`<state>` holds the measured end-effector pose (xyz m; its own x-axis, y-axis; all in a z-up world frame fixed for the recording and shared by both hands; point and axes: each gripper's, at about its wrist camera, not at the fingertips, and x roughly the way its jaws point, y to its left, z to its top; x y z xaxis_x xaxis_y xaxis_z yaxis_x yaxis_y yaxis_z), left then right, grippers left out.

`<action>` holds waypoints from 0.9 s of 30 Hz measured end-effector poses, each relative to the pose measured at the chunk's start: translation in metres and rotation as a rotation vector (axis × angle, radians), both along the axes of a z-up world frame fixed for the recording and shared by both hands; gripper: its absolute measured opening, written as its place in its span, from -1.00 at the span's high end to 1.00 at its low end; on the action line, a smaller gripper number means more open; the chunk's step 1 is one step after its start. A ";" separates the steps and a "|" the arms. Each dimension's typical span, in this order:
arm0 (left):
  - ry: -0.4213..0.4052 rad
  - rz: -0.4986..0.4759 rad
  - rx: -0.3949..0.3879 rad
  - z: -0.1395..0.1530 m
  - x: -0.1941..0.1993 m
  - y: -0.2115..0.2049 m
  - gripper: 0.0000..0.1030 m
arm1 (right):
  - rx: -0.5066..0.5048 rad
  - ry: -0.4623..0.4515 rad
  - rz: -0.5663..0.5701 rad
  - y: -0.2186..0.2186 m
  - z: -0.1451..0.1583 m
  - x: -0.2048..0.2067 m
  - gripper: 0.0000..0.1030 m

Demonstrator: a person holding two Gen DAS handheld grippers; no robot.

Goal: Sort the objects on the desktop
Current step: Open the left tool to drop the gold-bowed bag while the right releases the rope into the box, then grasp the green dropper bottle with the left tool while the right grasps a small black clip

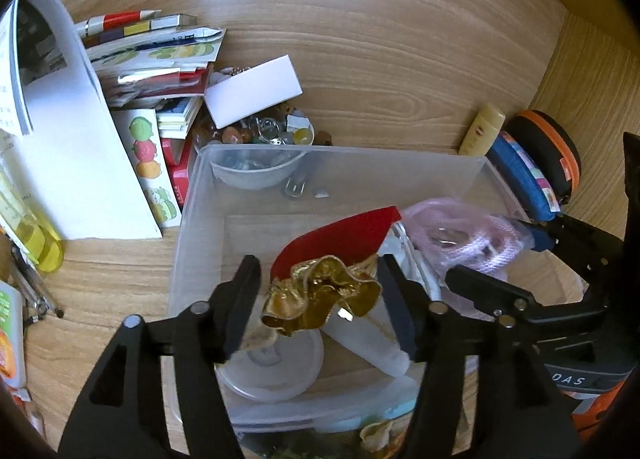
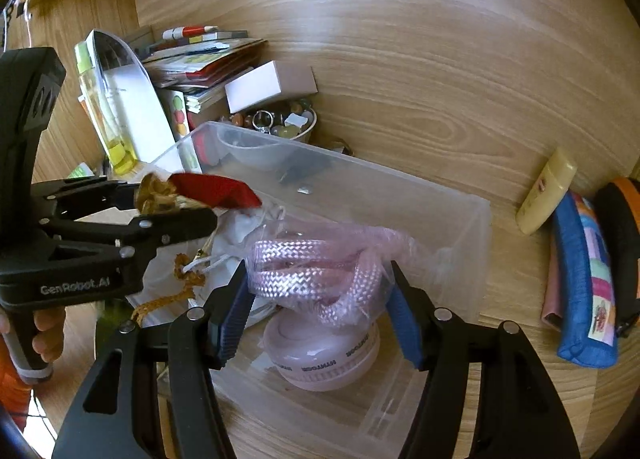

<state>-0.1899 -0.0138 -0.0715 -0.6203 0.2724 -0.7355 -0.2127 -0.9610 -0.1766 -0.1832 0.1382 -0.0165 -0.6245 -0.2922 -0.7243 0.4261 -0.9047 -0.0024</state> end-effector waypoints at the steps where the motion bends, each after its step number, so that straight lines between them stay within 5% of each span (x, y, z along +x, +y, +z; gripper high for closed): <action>1: -0.003 -0.001 0.004 0.001 0.000 -0.001 -0.20 | 0.000 0.003 -0.001 0.001 0.002 0.001 -0.18; 6: 0.007 0.006 0.006 0.008 0.008 -0.002 -0.22 | -0.019 0.039 -0.008 0.006 0.013 0.011 -0.32; 14: 0.039 0.017 -0.009 0.022 0.028 -0.004 -0.59 | -0.035 0.081 -0.025 0.013 0.028 0.033 -0.59; 27: 0.107 0.070 -0.026 0.042 0.073 -0.024 -0.83 | -0.092 0.097 -0.037 0.037 0.044 0.073 -0.69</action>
<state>-0.1169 -0.0376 -0.0294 -0.7127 0.2072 -0.6701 -0.1612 -0.9782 -0.1310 -0.1103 0.1754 0.0279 -0.7019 -0.3299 -0.6313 0.3941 -0.9181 0.0416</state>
